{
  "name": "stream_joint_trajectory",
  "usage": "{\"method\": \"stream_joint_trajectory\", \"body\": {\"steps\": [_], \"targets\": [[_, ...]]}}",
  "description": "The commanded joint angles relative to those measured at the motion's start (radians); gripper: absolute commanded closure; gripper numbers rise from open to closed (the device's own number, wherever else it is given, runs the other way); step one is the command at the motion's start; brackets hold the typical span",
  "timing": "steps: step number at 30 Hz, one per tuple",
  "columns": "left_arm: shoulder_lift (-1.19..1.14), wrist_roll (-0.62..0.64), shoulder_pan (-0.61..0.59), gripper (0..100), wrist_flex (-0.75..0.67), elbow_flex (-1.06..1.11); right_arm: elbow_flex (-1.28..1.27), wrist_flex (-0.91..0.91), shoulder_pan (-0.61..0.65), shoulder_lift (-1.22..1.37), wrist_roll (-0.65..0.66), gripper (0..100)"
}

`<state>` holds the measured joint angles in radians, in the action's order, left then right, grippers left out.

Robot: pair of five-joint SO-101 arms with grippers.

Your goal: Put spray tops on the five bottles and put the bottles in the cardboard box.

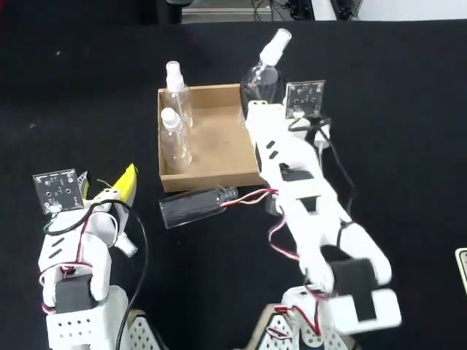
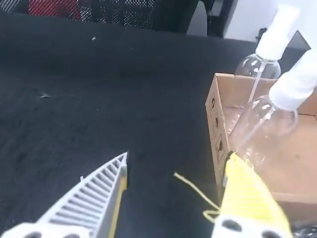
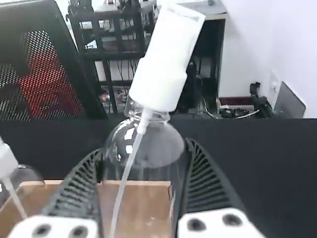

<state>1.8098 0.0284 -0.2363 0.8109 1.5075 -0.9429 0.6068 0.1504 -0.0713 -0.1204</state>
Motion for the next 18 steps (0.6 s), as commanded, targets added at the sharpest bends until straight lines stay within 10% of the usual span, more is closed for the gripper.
{"method": "stream_joint_trajectory", "body": {"steps": [1, 18], "targets": [[0.009, 0.008, 0.018, 71, 0.003, -0.01, 0.025, 0.144, 0.015, 0.054, -0.002, 98.8], [0.011, 0.008, 0.012, 71, 0.003, -0.002, 0.11, 0.651, 0.081, 0.493, 0.178, 98.8]]}}
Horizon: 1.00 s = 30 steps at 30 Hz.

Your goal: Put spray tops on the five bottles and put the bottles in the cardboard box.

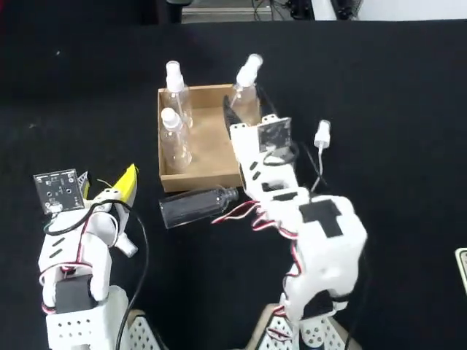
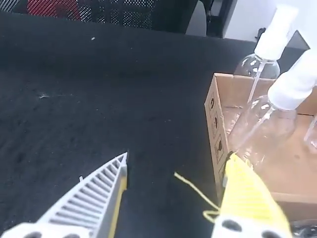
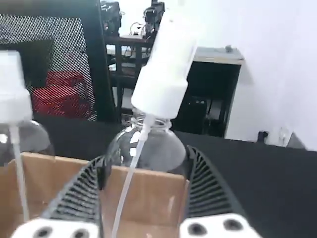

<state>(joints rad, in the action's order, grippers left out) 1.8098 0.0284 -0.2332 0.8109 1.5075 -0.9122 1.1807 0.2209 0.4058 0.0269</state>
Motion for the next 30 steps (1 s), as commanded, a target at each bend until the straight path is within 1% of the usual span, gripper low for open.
{"method": "stream_joint_trajectory", "body": {"steps": [1, 7, 10, 17, 30], "targets": [[0.011, 0.008, 0.01, 71, 0.0, 0.004, 0.085, 0.089, 0.011, 0.036, 0.04, 98.8], [0.011, 0.006, 0.015, 71, -0.005, 0.015, 0.13, 0.206, 0.012, 0.131, 0.048, 98.8], [0.011, 0.006, 0.015, 71, -0.005, 0.015, 0.166, 0.227, 0.011, 0.171, 0.048, 98.8], [0.011, 0.006, 0.015, 71, -0.005, 0.015, 0.217, 0.229, 0.011, 0.254, 0.048, 98.8], [0.011, 0.006, 0.015, 71, -0.005, 0.015, 0.199, 0.219, 0.014, 0.266, 0.049, 98.5]]}}
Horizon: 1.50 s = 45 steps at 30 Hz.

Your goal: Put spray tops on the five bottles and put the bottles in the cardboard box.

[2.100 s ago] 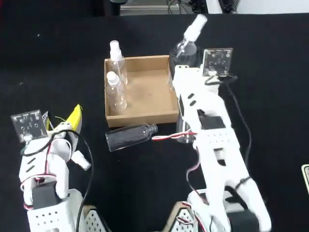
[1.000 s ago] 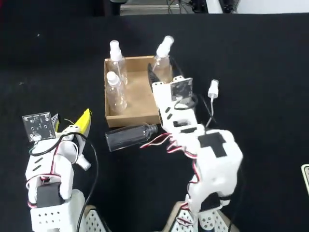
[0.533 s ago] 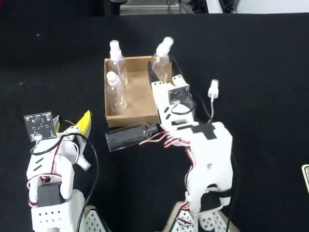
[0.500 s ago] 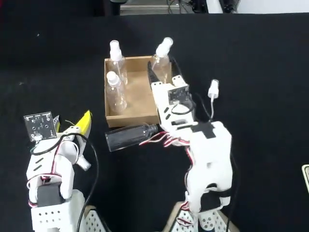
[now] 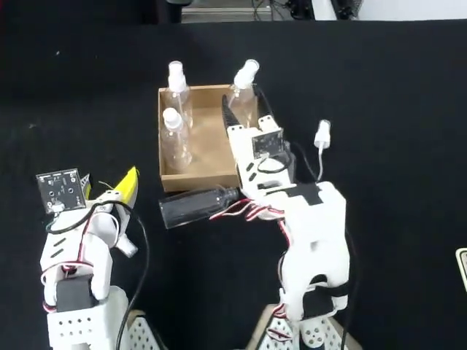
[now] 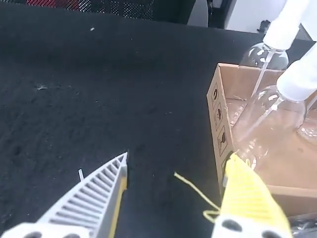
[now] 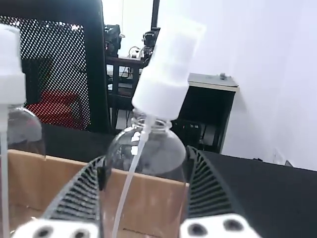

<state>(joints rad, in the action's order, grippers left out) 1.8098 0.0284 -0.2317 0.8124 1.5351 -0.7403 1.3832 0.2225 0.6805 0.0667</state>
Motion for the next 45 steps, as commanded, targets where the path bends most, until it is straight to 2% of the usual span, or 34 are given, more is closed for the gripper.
{"method": "stream_joint_trajectory", "body": {"steps": [1, 5, 10, 26, 32, 45], "targets": [[0.011, 0.006, 0.013, 71, -0.006, -0.013, 0.021, 0.017, 0.012, -0.005, 0.009, 98.5], [0.011, 0.006, 0.013, 71, -0.006, -0.013, 0.018, 0.017, 0.014, 0.002, 0.009, 96.3], [0.011, 0.006, 0.013, 71, -0.006, -0.013, 0.013, 0.017, 0.014, 0.002, 0.009, 83.5], [0.011, 0.006, 0.013, 71, -0.006, -0.013, 0.01, 0.025, 0.011, 0.002, 0.009, 84.6], [0.011, 0.006, 0.013, 71, -0.008, -0.013, 0.01, 0.018, 0.014, 0.002, 0.009, 72.7], [0.011, 0.006, 0.013, 71, -0.008, -0.013, -0.018, 0.026, 0.015, -0.004, 0.008, 71.6]]}}
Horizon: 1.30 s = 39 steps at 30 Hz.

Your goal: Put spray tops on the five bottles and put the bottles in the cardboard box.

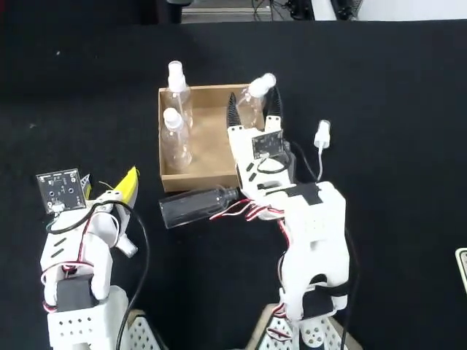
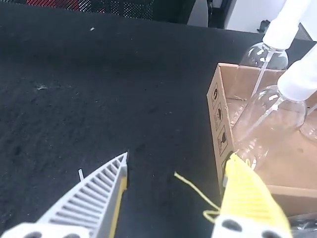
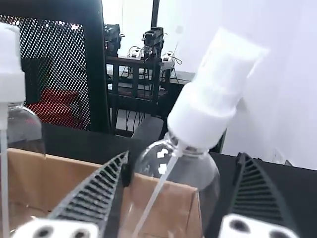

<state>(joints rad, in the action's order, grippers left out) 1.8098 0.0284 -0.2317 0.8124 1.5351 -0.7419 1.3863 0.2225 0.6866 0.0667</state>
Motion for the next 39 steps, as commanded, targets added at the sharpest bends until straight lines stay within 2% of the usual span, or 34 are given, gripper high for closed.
{"method": "stream_joint_trajectory", "body": {"steps": [1, 39], "targets": [[0.011, 0.006, 0.013, 71, -0.008, -0.013, -0.019, 0.023, 0.017, -0.01, 0.008, 71.5], [0.012, 0.006, 0.013, 71, -0.008, -0.013, -0.012, 0.018, 0.015, -0.067, 0.009, 71.4]]}}
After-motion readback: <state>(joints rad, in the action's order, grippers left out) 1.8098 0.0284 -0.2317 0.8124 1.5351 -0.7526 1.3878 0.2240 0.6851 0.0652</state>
